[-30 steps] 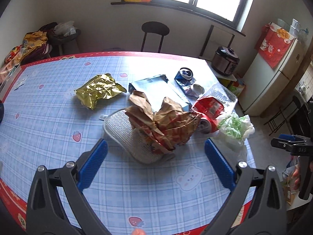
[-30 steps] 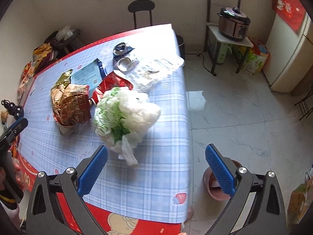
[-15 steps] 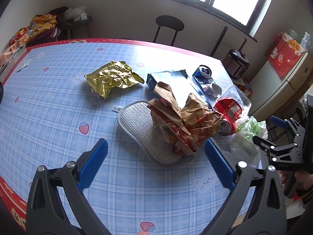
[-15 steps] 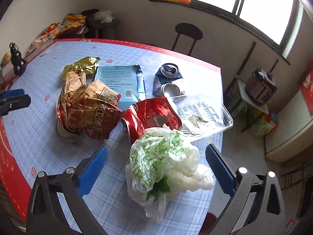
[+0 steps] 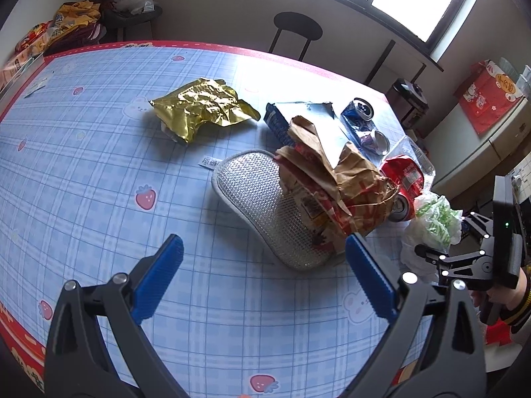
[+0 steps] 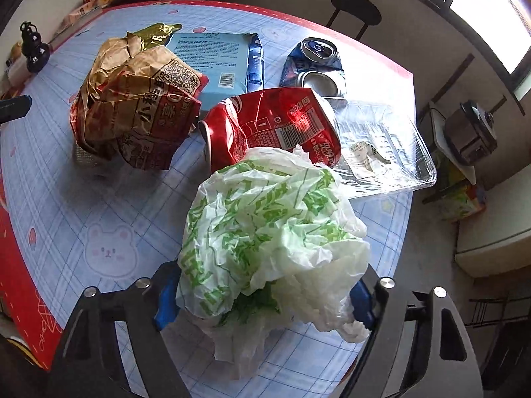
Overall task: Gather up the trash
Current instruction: 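Grasp the green-printed plastic bag with the right tool while the left grasps the brown paper bag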
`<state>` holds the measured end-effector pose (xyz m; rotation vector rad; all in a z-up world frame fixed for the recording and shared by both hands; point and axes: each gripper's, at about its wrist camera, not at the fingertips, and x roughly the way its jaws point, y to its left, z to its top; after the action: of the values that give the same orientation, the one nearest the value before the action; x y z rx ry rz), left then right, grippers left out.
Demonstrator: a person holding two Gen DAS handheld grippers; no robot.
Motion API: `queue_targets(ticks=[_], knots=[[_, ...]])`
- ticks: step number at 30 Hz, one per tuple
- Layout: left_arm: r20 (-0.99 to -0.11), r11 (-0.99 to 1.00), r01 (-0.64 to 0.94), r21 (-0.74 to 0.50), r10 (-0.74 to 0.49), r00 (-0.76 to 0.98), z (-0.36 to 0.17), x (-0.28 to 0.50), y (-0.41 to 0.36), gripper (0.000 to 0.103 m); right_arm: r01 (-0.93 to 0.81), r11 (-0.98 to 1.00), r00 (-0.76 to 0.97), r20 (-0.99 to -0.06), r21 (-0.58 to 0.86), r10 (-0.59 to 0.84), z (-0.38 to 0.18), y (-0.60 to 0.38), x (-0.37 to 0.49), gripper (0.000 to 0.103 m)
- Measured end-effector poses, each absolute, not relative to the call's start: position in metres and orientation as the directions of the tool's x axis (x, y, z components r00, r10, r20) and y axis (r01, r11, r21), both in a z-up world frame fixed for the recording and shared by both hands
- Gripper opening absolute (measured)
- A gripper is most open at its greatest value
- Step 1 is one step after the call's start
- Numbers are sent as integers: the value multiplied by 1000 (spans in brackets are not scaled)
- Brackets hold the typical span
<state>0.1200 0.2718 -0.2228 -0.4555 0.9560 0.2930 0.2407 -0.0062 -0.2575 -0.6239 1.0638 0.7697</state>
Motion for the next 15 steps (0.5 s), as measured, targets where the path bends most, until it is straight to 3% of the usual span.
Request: queue_targets(ticks=[6,15], knots=[[-830,875,-409,-258,16,558,-221,130,267,94,-787,616,254,-928,-34,273,-253,-14,231,45],[-828,881,-383,-278,-18,561,-225,152,255,90,-760,644,192,-917,86,349,-247,-26,218,39]])
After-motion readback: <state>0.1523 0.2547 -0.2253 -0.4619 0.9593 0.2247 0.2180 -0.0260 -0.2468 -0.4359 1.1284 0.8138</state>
